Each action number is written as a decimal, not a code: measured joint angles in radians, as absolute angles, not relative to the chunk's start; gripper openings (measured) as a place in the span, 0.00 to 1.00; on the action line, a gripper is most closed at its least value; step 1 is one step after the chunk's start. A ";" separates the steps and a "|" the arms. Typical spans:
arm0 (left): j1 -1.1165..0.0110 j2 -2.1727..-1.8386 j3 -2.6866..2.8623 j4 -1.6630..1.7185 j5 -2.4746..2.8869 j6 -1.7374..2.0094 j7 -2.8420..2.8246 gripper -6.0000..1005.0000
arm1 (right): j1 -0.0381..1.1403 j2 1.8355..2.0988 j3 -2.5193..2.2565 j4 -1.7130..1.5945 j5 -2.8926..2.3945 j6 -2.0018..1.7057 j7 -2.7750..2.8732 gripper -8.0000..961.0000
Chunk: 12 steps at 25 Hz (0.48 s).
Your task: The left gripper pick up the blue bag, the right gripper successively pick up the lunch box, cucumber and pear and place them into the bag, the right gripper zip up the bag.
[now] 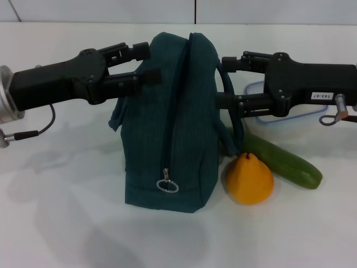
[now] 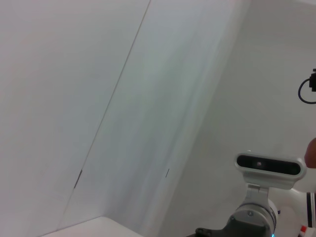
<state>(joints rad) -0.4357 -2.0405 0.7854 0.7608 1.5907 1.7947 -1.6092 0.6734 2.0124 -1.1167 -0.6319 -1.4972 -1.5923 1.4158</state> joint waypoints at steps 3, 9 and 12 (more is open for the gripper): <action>-0.436 -2.041 0.785 0.761 1.591 1.795 -1.609 0.85 | 0.673 2.012 -1.117 -0.630 -1.497 -1.593 1.416 0.91; -0.436 -2.042 0.785 0.761 1.591 1.796 -1.609 0.84 | 0.673 2.012 -1.117 -0.629 -1.497 -1.593 1.416 0.91; -0.436 -2.042 0.785 0.761 1.591 1.796 -1.609 0.83 | 0.672 2.012 -1.117 -0.628 -1.497 -1.594 1.416 0.91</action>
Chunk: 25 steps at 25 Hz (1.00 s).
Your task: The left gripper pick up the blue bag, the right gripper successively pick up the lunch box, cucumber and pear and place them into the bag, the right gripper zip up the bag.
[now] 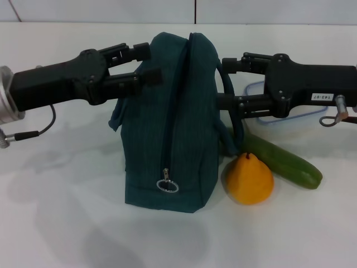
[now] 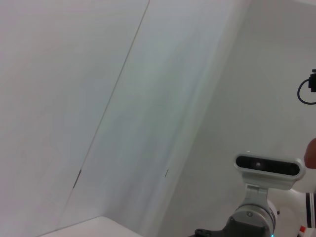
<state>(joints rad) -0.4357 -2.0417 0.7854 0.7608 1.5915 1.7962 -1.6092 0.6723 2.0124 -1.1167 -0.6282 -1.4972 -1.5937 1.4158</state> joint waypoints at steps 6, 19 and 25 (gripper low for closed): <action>-0.465 -2.035 0.784 0.765 1.593 1.794 -1.646 0.82 | 0.672 2.012 -1.117 -0.624 -1.497 -1.591 1.411 0.91; -0.694 -1.956 0.786 1.115 2.006 1.736 -2.410 0.78 | 0.612 2.009 -1.117 -0.630 -1.494 -1.583 1.388 0.91; -0.706 -1.934 0.835 1.171 2.079 1.748 -2.611 0.77 | 0.578 1.993 -1.092 -0.633 -1.491 -1.584 1.371 0.91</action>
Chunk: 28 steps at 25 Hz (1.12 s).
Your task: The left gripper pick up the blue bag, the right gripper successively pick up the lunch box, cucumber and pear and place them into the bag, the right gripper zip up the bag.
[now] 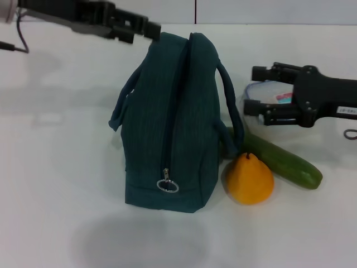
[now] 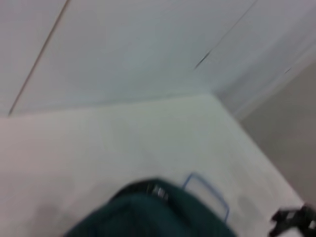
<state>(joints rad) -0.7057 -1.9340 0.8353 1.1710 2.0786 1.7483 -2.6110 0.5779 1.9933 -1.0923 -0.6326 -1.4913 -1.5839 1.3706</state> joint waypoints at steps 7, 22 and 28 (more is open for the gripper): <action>-0.721 -1.935 0.937 1.172 2.187 1.755 -2.726 0.75 | 0.545 1.987 -1.048 -0.631 -1.492 -1.591 1.339 0.91; -0.777 -1.950 0.945 1.120 2.311 1.738 -2.727 0.72 | 0.536 1.993 -1.048 -0.622 -1.490 -1.582 1.306 0.91; -0.798 -1.954 0.937 1.065 2.326 1.714 -2.640 0.71 | 0.533 1.994 -1.039 -0.618 -1.489 -1.579 1.306 0.91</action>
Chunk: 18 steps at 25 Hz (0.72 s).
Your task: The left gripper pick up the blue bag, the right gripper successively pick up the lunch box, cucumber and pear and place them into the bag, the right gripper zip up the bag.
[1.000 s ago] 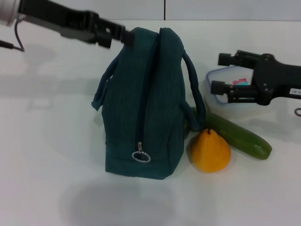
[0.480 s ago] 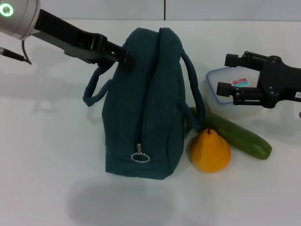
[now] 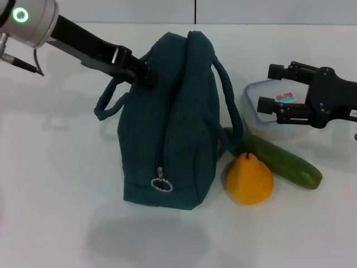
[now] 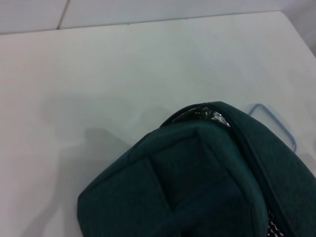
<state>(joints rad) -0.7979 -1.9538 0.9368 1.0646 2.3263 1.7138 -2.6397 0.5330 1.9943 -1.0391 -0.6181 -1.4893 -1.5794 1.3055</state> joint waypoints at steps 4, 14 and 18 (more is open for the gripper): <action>-0.795 -1.955 0.936 1.044 2.328 1.690 -2.618 0.62 | 0.523 1.994 -1.010 -0.610 -1.489 -1.579 1.305 0.91; -0.771 -1.974 0.909 1.042 2.318 1.663 -2.597 0.20 | 0.511 2.010 -0.847 -0.533 -1.488 -1.576 1.305 0.91; -0.769 -1.990 0.905 1.047 2.314 1.662 -2.593 0.08 | 0.512 2.013 -0.706 -0.433 -1.484 -1.568 1.296 0.91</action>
